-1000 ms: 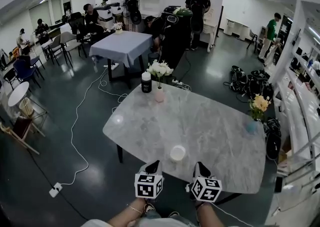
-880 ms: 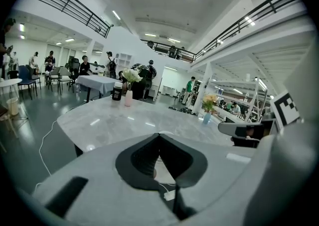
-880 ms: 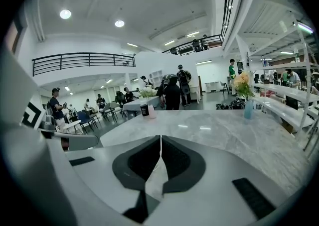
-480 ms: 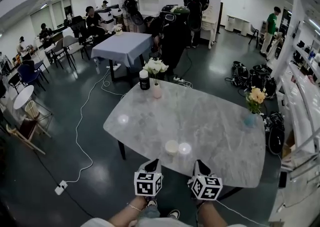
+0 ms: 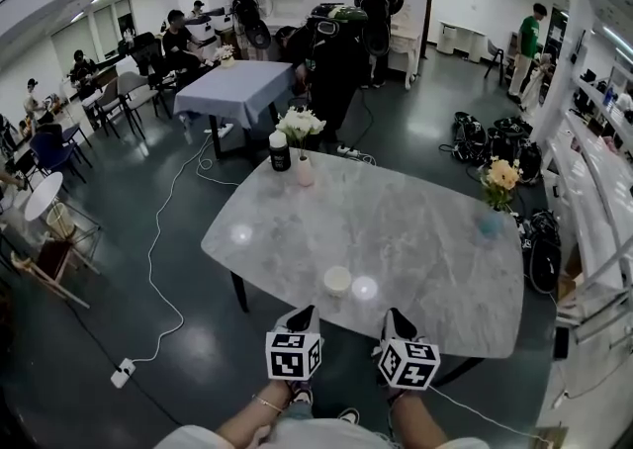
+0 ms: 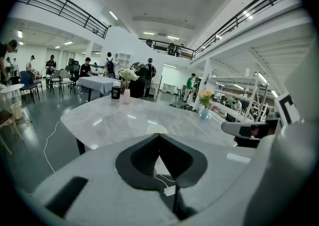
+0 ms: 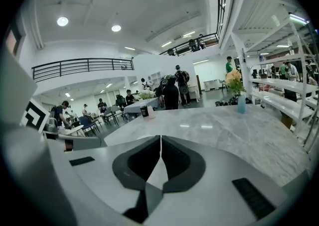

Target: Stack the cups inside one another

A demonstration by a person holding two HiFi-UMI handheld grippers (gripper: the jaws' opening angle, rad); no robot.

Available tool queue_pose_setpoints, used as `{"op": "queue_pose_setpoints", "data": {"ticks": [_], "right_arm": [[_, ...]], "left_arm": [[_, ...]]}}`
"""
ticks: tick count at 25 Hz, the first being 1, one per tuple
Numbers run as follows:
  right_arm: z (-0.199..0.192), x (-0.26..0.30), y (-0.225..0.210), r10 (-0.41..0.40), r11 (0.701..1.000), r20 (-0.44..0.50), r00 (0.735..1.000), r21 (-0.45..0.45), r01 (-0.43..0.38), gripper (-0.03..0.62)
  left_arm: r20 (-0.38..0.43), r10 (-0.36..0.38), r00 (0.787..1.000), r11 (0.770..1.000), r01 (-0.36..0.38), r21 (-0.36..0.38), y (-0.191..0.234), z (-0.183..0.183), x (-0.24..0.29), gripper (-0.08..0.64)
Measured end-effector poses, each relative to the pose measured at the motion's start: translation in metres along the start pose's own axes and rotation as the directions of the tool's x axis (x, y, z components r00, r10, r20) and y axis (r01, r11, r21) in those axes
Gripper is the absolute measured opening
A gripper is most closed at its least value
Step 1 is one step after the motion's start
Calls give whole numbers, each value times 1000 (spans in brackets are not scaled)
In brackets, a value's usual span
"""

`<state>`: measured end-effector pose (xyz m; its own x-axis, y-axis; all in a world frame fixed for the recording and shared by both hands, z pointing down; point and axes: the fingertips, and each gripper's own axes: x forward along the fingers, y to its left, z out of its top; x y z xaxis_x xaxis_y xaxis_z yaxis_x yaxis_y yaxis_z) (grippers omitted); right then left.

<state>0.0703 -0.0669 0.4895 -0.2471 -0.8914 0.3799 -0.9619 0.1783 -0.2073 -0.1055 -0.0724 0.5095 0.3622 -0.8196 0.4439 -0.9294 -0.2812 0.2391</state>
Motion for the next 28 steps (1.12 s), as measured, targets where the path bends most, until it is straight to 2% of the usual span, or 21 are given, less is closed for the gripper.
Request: {"op": "queue_pose_setpoints", "data": {"ticks": [6, 28], "right_arm": [[7, -7, -3, -21, 999, 12, 1000, -29, 22, 6], [9, -16, -5, -64, 998, 25, 998, -9, 65, 6]], "left_arm": [[-2, -18, 1000, 1000, 18, 9, -4, 2, 1, -3], [-6, -66, 998, 998, 66, 25, -11, 2, 1, -3]]}}
